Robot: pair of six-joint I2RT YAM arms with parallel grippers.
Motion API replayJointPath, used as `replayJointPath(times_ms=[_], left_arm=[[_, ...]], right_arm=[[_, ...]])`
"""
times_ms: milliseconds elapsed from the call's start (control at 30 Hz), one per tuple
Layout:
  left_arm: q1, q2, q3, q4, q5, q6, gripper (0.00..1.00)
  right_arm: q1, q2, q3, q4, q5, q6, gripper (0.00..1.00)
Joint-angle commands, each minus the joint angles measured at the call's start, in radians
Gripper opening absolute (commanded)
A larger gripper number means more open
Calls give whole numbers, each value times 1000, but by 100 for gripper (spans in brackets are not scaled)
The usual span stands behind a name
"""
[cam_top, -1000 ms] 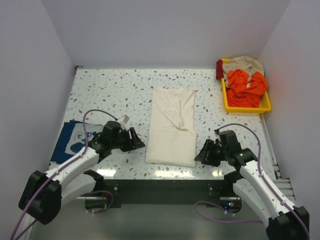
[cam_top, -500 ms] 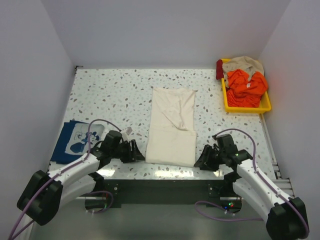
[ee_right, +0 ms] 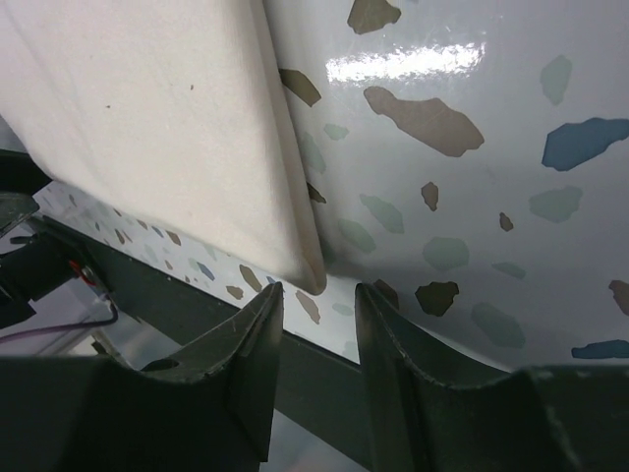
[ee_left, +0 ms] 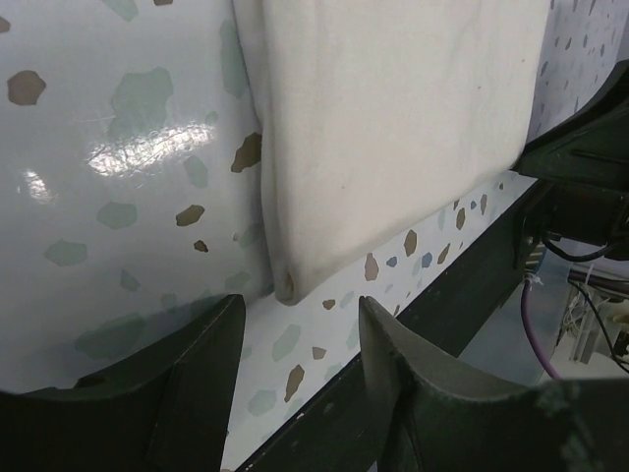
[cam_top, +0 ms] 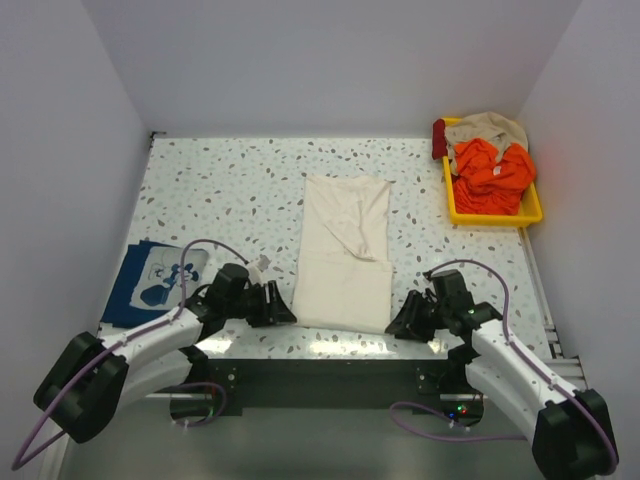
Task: Fold and stack the t-shirts
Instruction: Fold the tshirt
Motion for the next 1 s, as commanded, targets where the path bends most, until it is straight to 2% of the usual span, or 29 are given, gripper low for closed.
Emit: replayJointPath(times_ms=[0, 233, 467, 667, 700, 833, 867, 900, 967], left_arm=[[-32, 27, -14, 23, -44, -9, 56], [-71, 66, -16, 40, -94, -31, 54], [-89, 102, -32, 86, -125, -64, 44], [-100, 109, -31, 109, -127, -74, 36], [-103, 111, -29, 119, -124, -78, 33], [-120, 111, -20, 124, -119, -80, 11], [-123, 103, -17, 123, -115, -80, 9], [-126, 97, -14, 116, -113, -78, 6], [-127, 65, -11, 104, -104, -77, 0]], right_arm=[[3, 5, -32, 43, 17, 25, 39], [11, 35, -38, 97, 21, 38, 39], [29, 64, -52, 140, 21, 58, 38], [34, 75, -54, 165, 19, 66, 31], [35, 75, -52, 166, 19, 68, 29], [37, 72, -29, 155, 17, 58, 21], [37, 68, -20, 146, 19, 45, 19], [35, 63, 0, 136, 17, 39, 9], [37, 46, 30, 99, 16, 17, 0]])
